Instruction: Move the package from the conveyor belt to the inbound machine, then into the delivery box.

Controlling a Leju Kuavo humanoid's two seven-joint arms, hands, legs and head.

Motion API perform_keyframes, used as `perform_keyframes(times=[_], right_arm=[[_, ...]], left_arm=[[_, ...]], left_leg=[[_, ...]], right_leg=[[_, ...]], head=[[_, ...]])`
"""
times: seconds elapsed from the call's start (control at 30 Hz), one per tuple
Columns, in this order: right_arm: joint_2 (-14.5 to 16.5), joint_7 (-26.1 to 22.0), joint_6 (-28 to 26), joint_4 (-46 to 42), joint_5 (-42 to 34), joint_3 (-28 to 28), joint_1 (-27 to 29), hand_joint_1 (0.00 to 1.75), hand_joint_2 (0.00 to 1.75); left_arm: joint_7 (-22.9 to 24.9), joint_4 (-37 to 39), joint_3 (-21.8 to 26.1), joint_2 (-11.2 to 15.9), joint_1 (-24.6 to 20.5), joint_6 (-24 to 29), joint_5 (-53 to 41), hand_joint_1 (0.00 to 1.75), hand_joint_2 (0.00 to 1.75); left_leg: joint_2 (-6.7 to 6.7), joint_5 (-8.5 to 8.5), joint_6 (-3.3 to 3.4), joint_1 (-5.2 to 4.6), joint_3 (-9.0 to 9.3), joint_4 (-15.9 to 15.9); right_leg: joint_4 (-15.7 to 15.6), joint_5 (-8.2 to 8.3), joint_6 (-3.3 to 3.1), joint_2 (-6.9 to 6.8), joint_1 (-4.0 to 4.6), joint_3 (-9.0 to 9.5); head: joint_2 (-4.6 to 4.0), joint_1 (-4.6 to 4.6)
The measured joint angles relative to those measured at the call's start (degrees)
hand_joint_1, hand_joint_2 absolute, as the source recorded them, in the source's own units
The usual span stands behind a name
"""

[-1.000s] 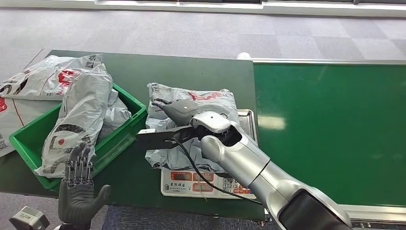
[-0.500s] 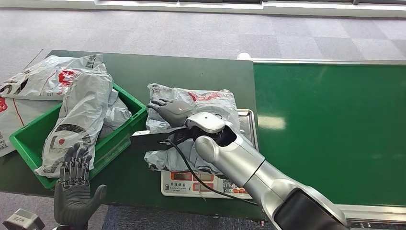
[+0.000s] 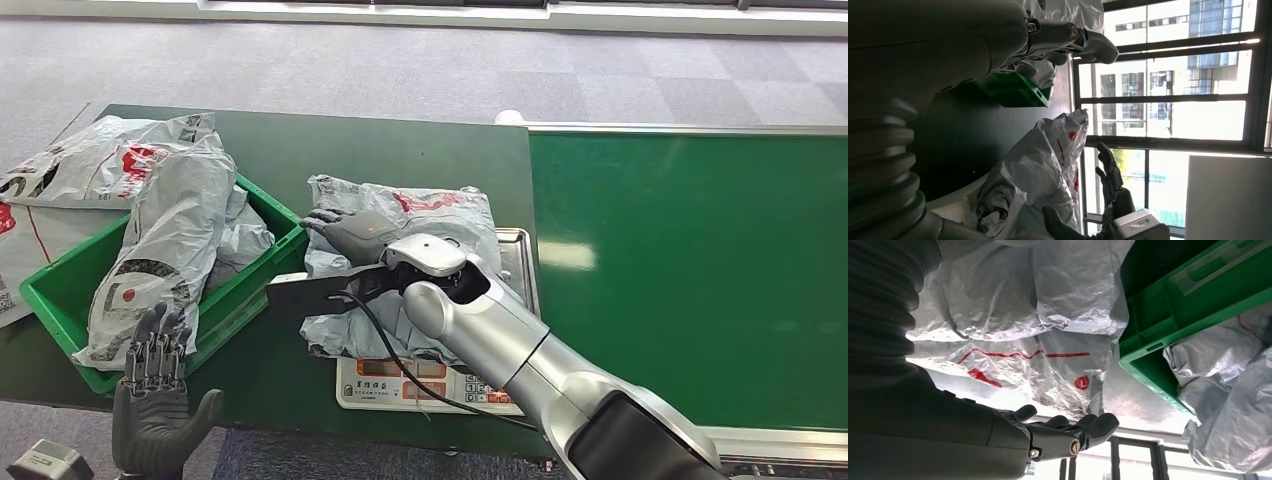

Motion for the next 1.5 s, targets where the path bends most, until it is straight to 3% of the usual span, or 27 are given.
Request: perform_keyframes(times=[0.07,0.1,0.13,0.2,0.27,0.33,0.37,0.47,0.5,0.57,0.8,1.07,1.23,1.37,1.5], right_arm=[[0.22,-2.96,-2.78,-0.37,-3.38,-0.16,0.44,0.00,1.75],[0.10,-6.67,-6.70,-2.77,-7.48,-0.87,2.44,0.00,1.75],[-0.49,-11.65,-12.61,-7.68,-13.22,-2.17,6.25,0.00,1.75],[-2.35,-22.22,-29.46,-24.51,-27.12,-7.71,17.41,0.00,1.75],[-2.91,-27.95,-45.51,-40.63,-38.07,-18.65,26.20,0.00,1.75],[-1.74,-31.24,-52.91,-51.19,-42.32,-35.00,32.32,0.00,1.75],[-1.02,-32.95,-52.60,-55.04,-42.44,-43.64,35.34,0.00,1.75],[0.53,-36.13,-42.01,-63.29,-41.52,-64.05,42.16,0.00,1.75],[0.65,-36.35,-39.35,-65.08,-41.43,-67.92,43.76,0.00,1.75],[0.03,-36.13,-39.15,-67.42,-41.85,-71.65,46.65,0.00,1.75],[-5.64,-35.84,-46.45,-69.19,-43.35,-69.11,52.67,0.00,1.75],[-8.32,-36.17,-48.61,-69.49,-44.20,-67.00,54.92,0.00,1.75],[-8.55,-37.61,-51.88,-70.34,-45.04,-62.47,58.49,0.00,1.75],[-8.95,-37.69,-55.41,-69.87,-44.39,-55.37,61.92,0.00,1.75],[-11.89,-37.69,-58.47,-68.22,-44.03,-47.17,62.41,0.00,1.75]], left_arm=[[-1.18,-0.08,-0.06,-0.01,-0.05,0.70,-2.72,0.00,1.75],[-1.29,-0.31,-0.57,0.17,-0.29,2.27,-6.42,0.00,1.75],[-0.63,-0.66,-1.66,0.46,-0.82,4.62,-11.77,0.00,1.75],[3.28,-1.32,-5.95,1.37,-2.82,10.31,-24.37,0.00,1.75],[6.68,-1.28,-11.02,2.47,-5.47,14.47,-31.18,0.00,1.75],[7.90,-0.70,-14.77,3.61,-8.42,16.33,-30.88,0.00,1.75],[8.04,-0.32,-16.12,4.16,-9.84,16.70,-29.92,0.00,1.75],[8.08,0.78,-19.08,5.51,-13.15,17.06,-28.22,0.00,1.75],[8.08,1.04,-19.79,5.90,-13.97,17.10,-28.00,0.00,1.75],[8.06,1.34,-20.89,6.65,-15.14,17.20,-27.61,0.00,1.75],[8.10,1.34,-22.05,8.81,-16.09,18.22,-26.29,0.00,1.75],[8.97,1.37,-22.14,9.84,-16.37,18.41,-26.81,0.00,1.75],[18.02,3.66,-23.90,10.13,-20.27,19.63,-36.56,0.00,1.75],[27.10,10.28,-27.26,9.54,-27.91,20.11,-48.26,0.00,1.75],[33.08,20.38,-31.28,7.03,-36.84,20.48,-59.43,0.00,1.75]], left_leg=[[0.03,0.01,-0.02,0.01,0.09,0.03],[0.05,0.00,-0.03,0.04,0.19,0.06],[-0.10,-0.05,0.00,0.06,0.27,0.11],[-0.81,-0.14,0.08,0.10,0.16,0.18],[-1.40,-0.23,0.21,0.10,-0.05,0.20],[-1.52,-0.30,0.39,0.07,-0.07,0.20],[-1.53,-0.34,0.48,0.02,-0.08,0.21],[-1.08,-0.41,0.61,-0.14,-0.08,0.22],[-0.87,-0.43,0.63,-0.16,-0.05,0.21],[-0.59,-0.47,0.63,-0.17,0.04,0.21],[-0.14,-0.49,0.58,-0.15,0.17,0.18],[-0.12,-0.46,0.59,-0.14,0.22,0.19],[-0.14,-0.46,0.59,-0.14,0.22,0.19],[-0.18,-0.39,0.62,-0.14,0.20,0.18],[-0.14,-0.29,0.67,-0.15,0.17,0.20]], right_leg=[[-0.02,0.00,-0.01,0.03,0.01,-0.13],[-0.08,-0.01,-0.02,0.04,0.03,-0.21],[-0.15,-0.06,0.01,-0.12,0.05,-0.23],[-0.24,-0.30,0.13,-0.83,0.06,-0.05],[-0.25,-0.49,0.22,-1.46,0.00,0.12],[-0.35,-0.51,0.35,-1.59,-0.10,0.29],[-0.37,-0.49,0.46,-1.60,-0.15,0.40],[-0.36,-0.33,0.66,-1.11,-0.31,0.58],[-0.35,-0.30,0.68,-0.90,-0.32,0.59],[-0.35,-0.31,0.69,-0.63,-0.31,0.54],[-0.33,-0.29,0.59,-0.25,-0.25,0.46],[-0.32,-0.24,0.59,-0.21,-0.28,0.49],[-0.32,-0.25,0.59,-0.23,-0.28,0.48],[-0.31,-0.20,0.59,-0.32,-0.27,0.50],[-0.31,-0.03,0.67,-0.25,-0.32,0.45]], head=[[0.00,0.00],[0.00,-0.06],[0.00,-0.12],[0.00,-0.20],[0.00,-0.17],[0.00,-0.16],[0.00,-0.15],[0.00,-0.15],[0.00,-0.16],[0.00,-0.17],[0.00,-0.17],[0.00,-0.17],[0.00,-0.17],[0.00,-0.18],[0.00,-0.17]])
